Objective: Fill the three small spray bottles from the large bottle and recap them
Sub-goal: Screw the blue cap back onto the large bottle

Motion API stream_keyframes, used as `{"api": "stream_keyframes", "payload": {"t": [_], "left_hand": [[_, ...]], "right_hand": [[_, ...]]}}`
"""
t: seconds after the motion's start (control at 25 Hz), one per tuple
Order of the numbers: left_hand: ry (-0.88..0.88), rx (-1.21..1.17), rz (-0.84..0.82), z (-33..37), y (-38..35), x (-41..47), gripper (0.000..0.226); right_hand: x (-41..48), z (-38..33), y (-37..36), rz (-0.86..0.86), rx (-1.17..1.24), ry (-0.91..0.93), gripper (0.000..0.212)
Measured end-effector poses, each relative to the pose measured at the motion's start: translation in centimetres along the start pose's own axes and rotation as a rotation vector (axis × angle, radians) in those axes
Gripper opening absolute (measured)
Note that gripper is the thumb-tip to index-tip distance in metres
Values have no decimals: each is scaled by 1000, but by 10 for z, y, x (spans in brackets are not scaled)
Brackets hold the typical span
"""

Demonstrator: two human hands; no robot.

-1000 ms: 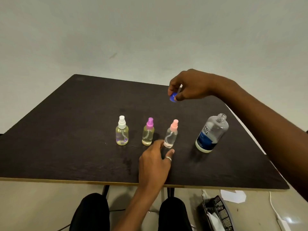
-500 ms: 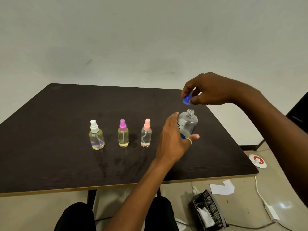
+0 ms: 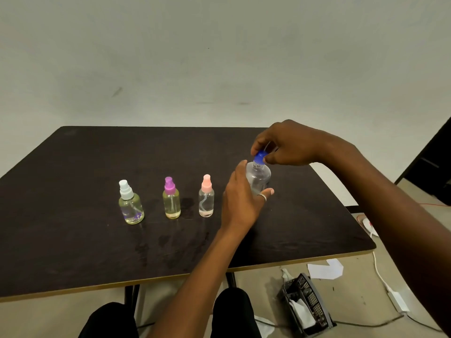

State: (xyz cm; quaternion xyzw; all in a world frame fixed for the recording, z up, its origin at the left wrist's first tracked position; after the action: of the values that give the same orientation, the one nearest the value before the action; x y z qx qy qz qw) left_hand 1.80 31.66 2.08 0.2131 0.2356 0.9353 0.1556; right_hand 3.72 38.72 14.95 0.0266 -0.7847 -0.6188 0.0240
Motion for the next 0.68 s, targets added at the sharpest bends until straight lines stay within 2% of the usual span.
{"api": "stream_keyframes", "payload": {"t": [0.32,0.68], "left_hand": [[-18,-29,125,-13,19,-11,86],[-14,-31,140,-16,24,-12,84]], "right_hand": [[10,-25,-8,-70,-13,67,31],[22,-29,-13,-106,-95,80,23]]}}
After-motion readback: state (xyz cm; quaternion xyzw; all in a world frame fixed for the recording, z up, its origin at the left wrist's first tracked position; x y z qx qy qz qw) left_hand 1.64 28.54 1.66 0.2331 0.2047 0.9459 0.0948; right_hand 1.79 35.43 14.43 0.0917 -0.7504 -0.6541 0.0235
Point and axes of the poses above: each hand's wrist, its own x-axis towards the middle knuckle, its own y-axis out of the back of the hand, z = x × y, the point moved 9 cm from there along x, towards the middle knuckle, and after that the axes turned 6 degrees about x, right-handed, at the moved point
